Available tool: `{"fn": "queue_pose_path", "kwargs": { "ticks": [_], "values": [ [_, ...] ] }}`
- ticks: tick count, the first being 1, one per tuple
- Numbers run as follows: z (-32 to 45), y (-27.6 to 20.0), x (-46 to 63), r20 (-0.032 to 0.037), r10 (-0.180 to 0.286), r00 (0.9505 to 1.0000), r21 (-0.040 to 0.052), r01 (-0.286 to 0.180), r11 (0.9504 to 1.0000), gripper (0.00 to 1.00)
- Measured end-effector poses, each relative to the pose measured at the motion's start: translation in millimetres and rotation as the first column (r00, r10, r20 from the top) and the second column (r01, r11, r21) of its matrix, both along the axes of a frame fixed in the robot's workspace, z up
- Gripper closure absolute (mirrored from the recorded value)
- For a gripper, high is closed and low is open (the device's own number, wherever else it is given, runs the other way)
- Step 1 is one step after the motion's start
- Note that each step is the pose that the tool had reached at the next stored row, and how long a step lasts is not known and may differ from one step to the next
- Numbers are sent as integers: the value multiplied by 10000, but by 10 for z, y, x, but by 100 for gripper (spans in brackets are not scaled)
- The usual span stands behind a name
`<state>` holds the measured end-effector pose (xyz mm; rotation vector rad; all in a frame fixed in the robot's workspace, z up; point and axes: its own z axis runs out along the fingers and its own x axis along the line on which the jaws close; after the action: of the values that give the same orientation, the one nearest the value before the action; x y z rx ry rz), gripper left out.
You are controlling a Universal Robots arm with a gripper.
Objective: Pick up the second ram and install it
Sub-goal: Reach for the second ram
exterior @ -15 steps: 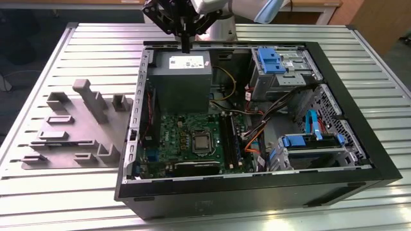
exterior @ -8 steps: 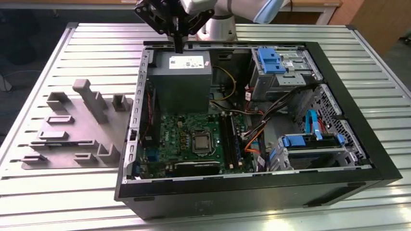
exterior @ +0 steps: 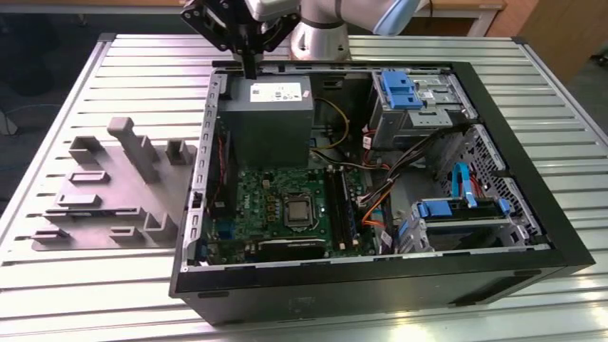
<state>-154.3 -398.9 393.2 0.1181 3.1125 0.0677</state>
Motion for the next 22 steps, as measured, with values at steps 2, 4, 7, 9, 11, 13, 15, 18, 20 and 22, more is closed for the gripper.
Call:
{"fn": "queue_pose_path", "kwargs": {
  "ticks": [2, 4, 7, 9, 11, 13, 15, 18, 20, 22],
  "values": [
    [0, 0, -53, 0, 2, 10000, 0, -2, 10000, 89],
    [0, -1, -109, 0, 1, 10000, -1, -1, 10000, 89],
    [-1, -1, -201, 0, 0, 10000, 0, 0, 10000, 89],
    [-1, -2, -275, -1, 2, 10000, -1, -2, 10000, 89],
    [-2, -3, -342, 0, -1, 10000, 0, 1, 10000, 89],
    [-3, -4, -411, 0, 1, 10000, 0, -1, 10000, 89],
    [-3, -4, -487, 0, 1, 10000, -1, -1, 10000, 89],
    [-3, -7, -578, 0, 0, 10000, 0, 0, 10000, 89],
    [-4, -8, -632, 1, 1, 10000, 0, -1, 10000, 89],
    [-4, -9, -688, 0, 0, 10000, -1, 0, 10000, 89]
  ]
}}
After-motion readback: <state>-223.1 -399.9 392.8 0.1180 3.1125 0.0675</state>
